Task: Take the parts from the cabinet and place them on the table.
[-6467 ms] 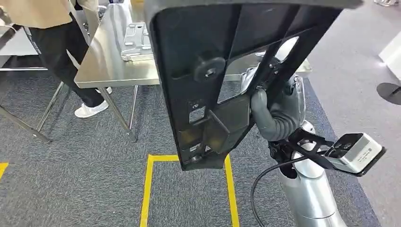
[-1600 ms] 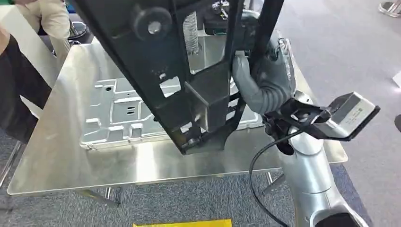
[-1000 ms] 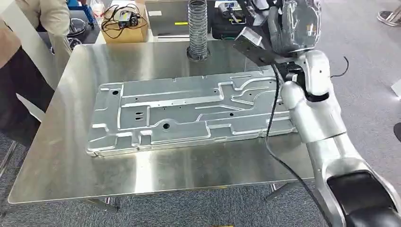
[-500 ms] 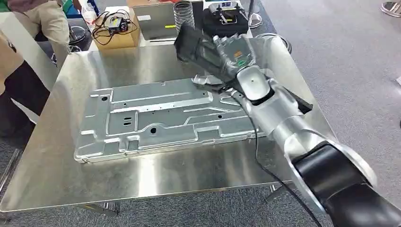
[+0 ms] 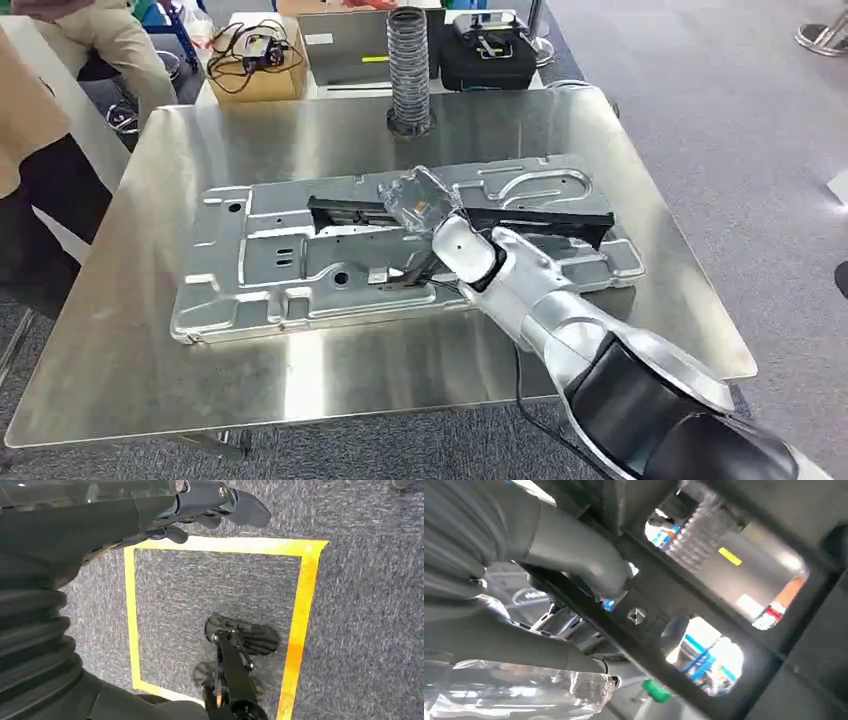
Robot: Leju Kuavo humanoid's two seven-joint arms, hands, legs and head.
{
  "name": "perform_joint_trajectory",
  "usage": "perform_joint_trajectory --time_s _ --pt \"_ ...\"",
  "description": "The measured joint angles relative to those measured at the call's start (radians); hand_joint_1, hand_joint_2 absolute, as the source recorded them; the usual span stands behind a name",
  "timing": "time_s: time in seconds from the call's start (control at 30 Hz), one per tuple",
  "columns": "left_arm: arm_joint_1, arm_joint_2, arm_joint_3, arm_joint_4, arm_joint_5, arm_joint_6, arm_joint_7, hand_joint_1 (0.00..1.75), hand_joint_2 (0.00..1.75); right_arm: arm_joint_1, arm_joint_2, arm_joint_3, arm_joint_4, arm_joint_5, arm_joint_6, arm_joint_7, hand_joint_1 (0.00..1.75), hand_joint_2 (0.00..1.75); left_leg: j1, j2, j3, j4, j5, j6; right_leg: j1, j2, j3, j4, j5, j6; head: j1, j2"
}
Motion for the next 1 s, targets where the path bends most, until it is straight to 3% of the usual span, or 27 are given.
perform_joint_trajectory --time_s 0.03,0.07,0.13,0.17,0.23,0.27,0.33,0.4,0.43,0.47,0.5,0.53,0.57,0.63,0.67,0.7,0.8,0.83,0.87,0.9,0.97,1.0 --pt "0.001 0.000 0.000 0.000 0.000 0.002 -0.005 0.00 1.75 0.003 0.003 0.008 0.002 0.000 0.000 0.000 1.75 1.75 0.000 0.000 0.001 0.000 0.000 0.000 -0.003 0.000 0.008 -0.016 0.019 0.001 0.000 0.000" --pt "0.001 0.000 0.000 0.000 -0.001 0.004 -0.013 0.00 1.75 0.003 0.007 0.013 0.005 0.000 0.001 0.000 1.75 1.75 0.000 0.000 0.000 0.002 0.000 -0.001 -0.006 0.000 0.036 -0.073 0.054 0.000 0.000 0.000" --pt "0.000 -0.002 -0.003 0.000 -0.002 0.005 -0.034 0.00 1.75 0.002 0.016 0.021 0.007 0.000 0.003 0.000 1.75 1.75 0.000 -0.001 0.001 0.005 -0.001 -0.006 -0.006 -0.001 0.141 -0.271 0.136 -0.007 0.000 0.000" --pt "-0.001 -0.002 -0.004 0.000 -0.002 0.005 -0.042 0.00 1.75 0.002 0.019 0.025 0.008 0.000 0.003 0.000 1.75 1.75 -0.003 -0.001 -0.001 0.009 -0.002 -0.012 -0.004 -0.002 0.163 -0.323 0.130 -0.011 -0.001 0.000" --pt "0.000 -0.002 -0.005 0.000 -0.002 0.005 -0.047 0.00 1.75 0.002 0.026 0.029 0.010 0.000 0.003 -0.001 1.75 1.75 -0.004 -0.003 -0.003 0.008 -0.001 -0.026 0.002 -0.001 0.161 -0.322 0.136 -0.017 -0.001 0.000" --pt "0.001 -0.002 -0.005 0.000 -0.002 0.005 -0.053 0.00 1.75 0.003 0.027 0.032 0.011 0.000 0.003 -0.001 0.00 0.00 -0.002 -0.003 -0.002 0.005 0.002 -0.032 0.005 0.000 0.160 -0.322 0.137 -0.023 -0.002 0.000" --pt "0.001 -0.002 -0.009 0.000 -0.003 0.002 -0.062 0.00 1.75 0.002 0.029 0.034 0.014 -0.002 0.003 0.000 0.00 0.00 0.003 -0.003 -0.004 0.007 -0.003 -0.043 -0.003 -0.002 0.170 -0.340 0.150 -0.039 -0.002 0.000" --pt "0.001 -0.003 -0.013 0.000 -0.006 -0.001 -0.065 0.00 1.75 0.001 0.030 0.035 0.015 -0.007 0.002 0.002 0.00 0.00 0.004 -0.003 -0.043 0.104 -0.068 -0.048 -0.001 -0.004 0.171 -0.344 0.152 -0.046 -0.005 0.000" --pt "0.002 -0.002 -0.013 0.000 -0.007 -0.001 -0.065 0.00 0.00 0.002 0.029 0.035 0.015 -0.011 0.000 0.002 0.00 0.00 0.004 -0.003 -0.080 0.186 -0.108 -0.051 0.001 -0.004 0.171 -0.344 0.151 -0.048 -0.004 0.000" --pt "0.003 -0.002 -0.015 0.000 -0.010 -0.001 -0.065 0.00 0.00 0.002 0.029 0.035 0.016 -0.016 -0.002 0.003 0.00 0.00 0.004 -0.003 -0.118 0.270 -0.140 -0.054 0.003 -0.004 0.170 -0.344 0.151 -0.049 -0.004 0.000" --pt "0.004 -0.002 -0.015 0.000 -0.012 -0.002 -0.065 0.00 0.00 0.002 0.029 0.034 0.017 -0.018 -0.004 0.005 0.00 0.00 0.004 -0.003 -0.142 0.323 -0.152 -0.055 0.003 -0.003 0.171 -0.343 0.150 -0.049 -0.005 0.000" --pt "0.006 -0.002 -0.015 0.000 -0.013 -0.002 -0.065 0.00 0.00 0.002 0.029 0.033 0.018 -0.021 -0.007 0.005 0.00 0.00 0.004 -0.003 -0.141 0.320 -0.138 -0.055 0.004 -0.002 0.173 -0.343 0.150 -0.049 -0.003 0.000" --pt "0.006 -0.002 -0.016 0.000 -0.015 -0.002 -0.065 0.00 0.00 0.002 0.029 0.029 0.018 -0.027 -0.012 0.005 0.00 0.00 0.004 -0.003 -0.113 0.265 -0.102 -0.054 0.003 -0.001 0.175 -0.343 0.149 -0.048 -0.005 0.000" --pt "0.004 0.000 -0.019 0.000 -0.016 0.000 -0.060 0.00 0.00 0.004 0.029 0.016 0.020 -0.053 -0.021 0.004 0.00 0.00 0.004 -0.002 -0.019 0.079 -0.017 -0.048 0.003 0.000 0.179 -0.340 0.146 -0.044 -0.003 0.000" --pt "0.003 0.000 -0.019 0.000 -0.017 0.002 -0.058 0.00 0.00 0.004 0.029 0.004 0.020 -0.078 -0.029 0.000 0.00 0.00 0.004 -0.003 0.014 0.007 -0.014 -0.043 0.005 0.001 0.178 -0.337 0.143 -0.040 -0.005 0.000" --pt "0.001 0.000 -0.019 0.000 -0.017 0.003 -0.056 0.00 0.00 0.004 0.029 -0.011 0.020 -0.104 -0.042 -0.007 0.00 0.00 -0.002 -0.004 0.018 0.001 -0.013 -0.036 0.011 0.003 0.175 -0.334 0.143 -0.035 -0.003 0.000" --pt "0.001 0.000 -0.020 0.000 -0.016 0.003 -0.054 0.00 0.00 0.008 0.030 -0.085 0.014 -0.248 -0.074 -0.082 0.00 0.00 -0.005 -0.006 0.012 0.005 -0.011 -0.024 0.008 0.002 0.173 -0.338 0.146 -0.019 -0.002 0.000" --pt "0.001 -0.001 -0.020 0.000 -0.016 0.003 -0.053 0.00 0.00 0.008 0.030 -0.117 0.010 -0.300 -0.075 -0.108 0.00 0.00 0.006 -0.004 0.016 -0.004 -0.005 -0.015 0.012 0.001 0.171 -0.335 0.141 -0.013 -0.004 0.000" --pt "0.000 -0.001 -0.020 0.000 -0.016 0.003 -0.053 0.00 0.00 0.009 0.030 -0.153 0.004 -0.355 -0.072 -0.134 0.00 0.00 0.006 -0.005 0.016 -0.006 -0.003 -0.012 0.010 0.001 0.164 -0.316 0.125 -0.008 -0.001 0.000" --pt "-0.002 -0.001 -0.020 0.000 -0.015 0.003 -0.052 0.00 0.00 0.010 0.032 -0.200 -0.005 -0.453 -0.053 -0.179 0.00 0.00 0.006 -0.004 0.014 -0.006 -0.003 -0.005 0.008 0.000 0.135 -0.254 0.086 -0.004 0.005 0.000" --pt "-0.001 -0.002 -0.019 0.000 -0.012 0.003 -0.051 0.00 0.00 0.020 0.040 -0.323 -0.026 -0.678 0.040 -0.287 0.00 0.00 0.005 -0.003 0.013 -0.005 -0.004 -0.003 0.003 0.000 0.050 -0.078 0.009 0.004 0.005 0.000" --pt "-0.001 -0.002 -0.019 0.000 -0.012 0.003 -0.050 0.00 0.00 0.026 0.044 -0.385 -0.036 -0.767 0.089 -0.324 0.00 0.00 0.005 -0.004 0.013 -0.005 -0.005 -0.003 0.001 0.000 0.020 -0.018 -0.005 0.005 0.005 0.000"
